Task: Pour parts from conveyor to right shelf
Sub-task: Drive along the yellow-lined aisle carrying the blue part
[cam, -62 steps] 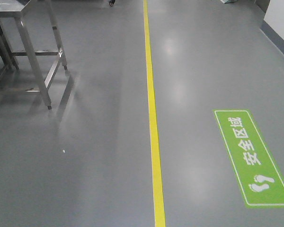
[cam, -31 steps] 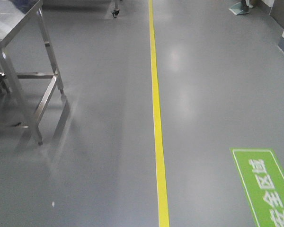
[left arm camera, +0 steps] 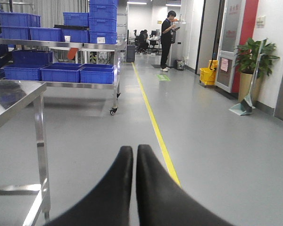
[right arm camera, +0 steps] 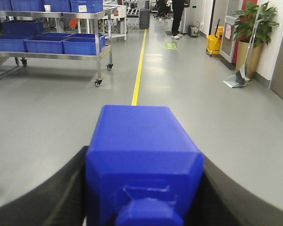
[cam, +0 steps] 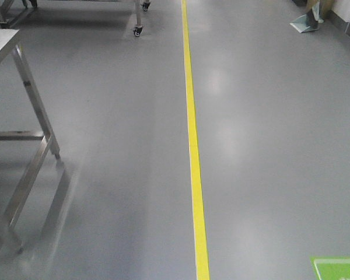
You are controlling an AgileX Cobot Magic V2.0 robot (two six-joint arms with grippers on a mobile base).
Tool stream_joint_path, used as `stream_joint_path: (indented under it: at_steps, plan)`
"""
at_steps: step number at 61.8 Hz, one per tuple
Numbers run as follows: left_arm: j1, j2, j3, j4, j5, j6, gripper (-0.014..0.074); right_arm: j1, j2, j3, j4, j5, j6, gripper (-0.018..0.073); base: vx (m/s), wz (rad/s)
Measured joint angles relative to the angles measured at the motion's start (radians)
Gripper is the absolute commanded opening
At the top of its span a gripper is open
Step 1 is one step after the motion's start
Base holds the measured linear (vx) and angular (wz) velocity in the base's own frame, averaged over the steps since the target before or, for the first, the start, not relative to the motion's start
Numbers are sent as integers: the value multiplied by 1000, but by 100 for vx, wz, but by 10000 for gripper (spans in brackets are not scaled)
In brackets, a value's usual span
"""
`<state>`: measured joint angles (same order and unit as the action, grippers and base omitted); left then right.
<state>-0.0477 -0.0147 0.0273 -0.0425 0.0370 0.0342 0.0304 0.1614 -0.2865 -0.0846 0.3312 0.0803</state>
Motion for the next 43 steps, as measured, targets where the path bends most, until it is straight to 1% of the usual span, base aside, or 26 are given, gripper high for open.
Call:
stream_joint_path:
  at_steps: [24, 43]
  plan:
    - [0, 0, 0, 0, 0, 0, -6, 0, 0, 0, 0, 0, 0, -9, 89, 4]
    - [0, 0, 0, 0, 0, 0, -6, 0, 0, 0, 0, 0, 0, -9, 87, -3]
